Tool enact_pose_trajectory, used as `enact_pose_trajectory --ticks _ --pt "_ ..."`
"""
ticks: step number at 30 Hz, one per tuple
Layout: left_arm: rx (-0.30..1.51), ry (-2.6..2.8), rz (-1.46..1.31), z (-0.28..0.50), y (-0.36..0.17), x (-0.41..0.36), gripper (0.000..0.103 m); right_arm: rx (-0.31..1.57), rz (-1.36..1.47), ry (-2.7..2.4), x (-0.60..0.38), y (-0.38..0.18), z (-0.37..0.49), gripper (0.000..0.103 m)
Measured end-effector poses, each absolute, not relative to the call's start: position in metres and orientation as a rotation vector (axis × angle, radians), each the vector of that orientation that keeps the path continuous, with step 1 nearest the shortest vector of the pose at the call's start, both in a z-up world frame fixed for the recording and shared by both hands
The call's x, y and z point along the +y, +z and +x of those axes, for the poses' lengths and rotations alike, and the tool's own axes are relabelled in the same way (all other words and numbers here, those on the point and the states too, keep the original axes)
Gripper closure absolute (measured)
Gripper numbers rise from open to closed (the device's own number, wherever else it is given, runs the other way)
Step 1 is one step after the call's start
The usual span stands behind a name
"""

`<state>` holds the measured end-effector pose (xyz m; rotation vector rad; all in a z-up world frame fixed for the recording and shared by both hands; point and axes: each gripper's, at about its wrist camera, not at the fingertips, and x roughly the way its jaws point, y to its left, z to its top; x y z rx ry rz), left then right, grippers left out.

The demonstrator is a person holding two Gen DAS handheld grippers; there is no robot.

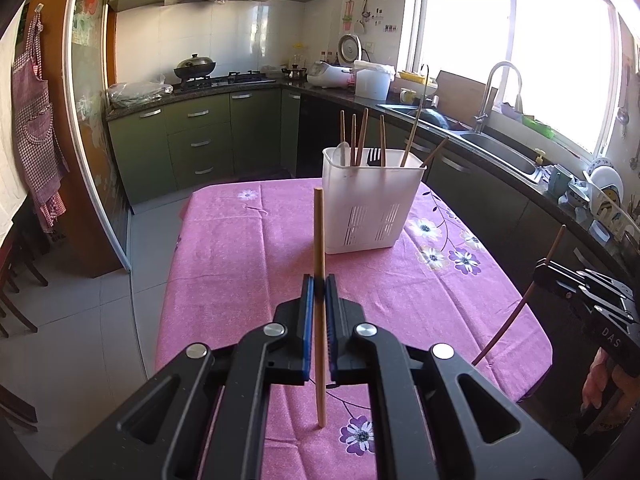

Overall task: Organize utensils
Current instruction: 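Carry the chopstick upright toward the holder while the right gripper grasps the last chopstick, then lower the left gripper's chopstick into the white holder while the right gripper carries its chopstick over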

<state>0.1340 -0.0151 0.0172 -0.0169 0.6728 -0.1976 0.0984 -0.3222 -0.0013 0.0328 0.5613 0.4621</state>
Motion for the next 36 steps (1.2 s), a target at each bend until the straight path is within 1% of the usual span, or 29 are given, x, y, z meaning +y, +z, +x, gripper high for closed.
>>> enact_pose_trajectory --ticks 11,23,30,36 --pt "0.657 -0.220 0.000 0.133 0.022 -0.019 0.097 0.544 0.020 0.473 -0.318 0.009 0.106 0.097" --pt "0.662 -0.260 0.000 0.163 0.034 -0.030 0.097 0.517 0.025 0.488 -0.316 0.028 0.145 0.097" --pt "0.657 -0.311 0.008 0.182 0.055 -0.043 0.097 0.477 0.015 0.497 -0.315 0.051 0.167 0.097" --pt "0.630 -0.361 0.020 0.198 0.085 -0.057 0.097 0.450 0.003 0.503 -0.312 0.066 0.183 0.097"
